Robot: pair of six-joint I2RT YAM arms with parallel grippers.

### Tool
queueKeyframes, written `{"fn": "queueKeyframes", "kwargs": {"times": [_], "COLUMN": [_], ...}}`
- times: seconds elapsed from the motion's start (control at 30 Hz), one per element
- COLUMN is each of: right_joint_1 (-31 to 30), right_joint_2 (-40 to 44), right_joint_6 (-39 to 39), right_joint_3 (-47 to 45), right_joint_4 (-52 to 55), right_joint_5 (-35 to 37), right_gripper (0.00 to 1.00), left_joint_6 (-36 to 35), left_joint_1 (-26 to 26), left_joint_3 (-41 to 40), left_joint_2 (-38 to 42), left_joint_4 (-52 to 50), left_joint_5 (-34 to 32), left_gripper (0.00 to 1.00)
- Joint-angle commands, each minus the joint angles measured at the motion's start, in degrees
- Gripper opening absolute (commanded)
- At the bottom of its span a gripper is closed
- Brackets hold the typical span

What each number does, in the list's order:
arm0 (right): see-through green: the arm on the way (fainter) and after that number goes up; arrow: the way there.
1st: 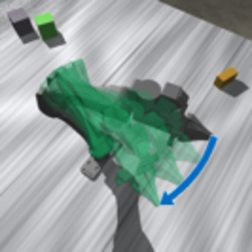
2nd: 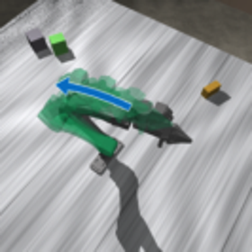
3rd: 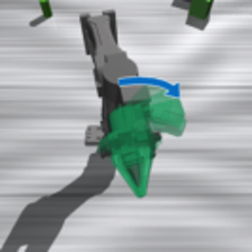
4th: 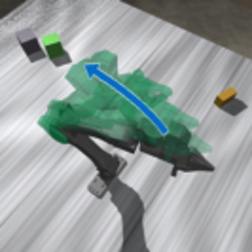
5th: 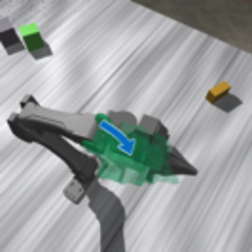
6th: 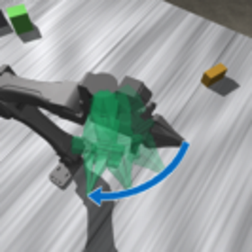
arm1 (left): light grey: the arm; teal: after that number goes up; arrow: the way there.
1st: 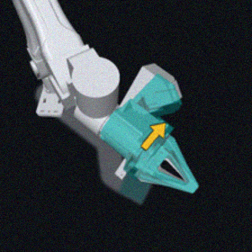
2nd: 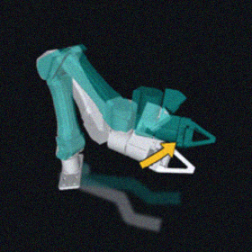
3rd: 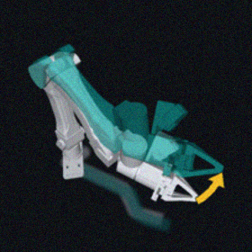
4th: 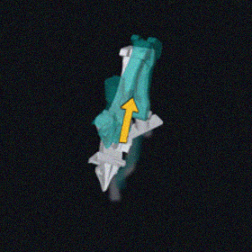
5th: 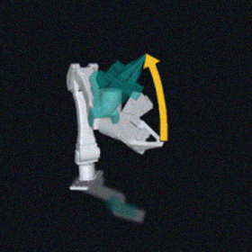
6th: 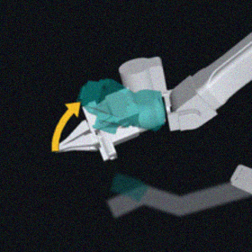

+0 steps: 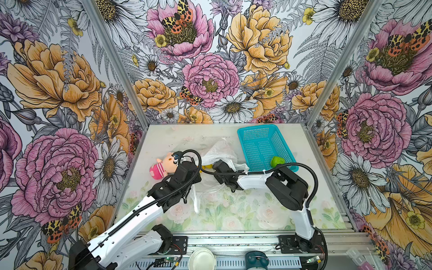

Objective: Untie the knot of the plastic bag and take out the fruit
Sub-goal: Pick up the fruit from the plastic bag.

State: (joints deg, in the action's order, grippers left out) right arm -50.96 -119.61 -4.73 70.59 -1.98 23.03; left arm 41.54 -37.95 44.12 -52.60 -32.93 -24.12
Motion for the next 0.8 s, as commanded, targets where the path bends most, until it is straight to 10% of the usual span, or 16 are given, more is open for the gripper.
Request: {"fn": "queueKeyframes", "kwargs": {"times": [0.0, 0.77], "right_joint_1": [0.2, -8.1], "right_joint_2": [1.3, 24.9], "right_joint_6": [-1.1, 10.0], "right_joint_3": [-0.3, -21.7], "right_joint_4": [0.9, -16.9], "right_joint_5": [-2.2, -10.3], "right_gripper": [0.43, 0.32], "left_joint_6": [-1.1, -1.4], "left_joint_1": [0.5, 1.0], "left_joint_3": [-0.5, -0.2], "left_joint_2": [-0.2, -1.9], "left_joint_4": [1.1, 1.0], "left_joint_5": [0.5, 0.3], "left_gripper": [0.00, 0.00]}}
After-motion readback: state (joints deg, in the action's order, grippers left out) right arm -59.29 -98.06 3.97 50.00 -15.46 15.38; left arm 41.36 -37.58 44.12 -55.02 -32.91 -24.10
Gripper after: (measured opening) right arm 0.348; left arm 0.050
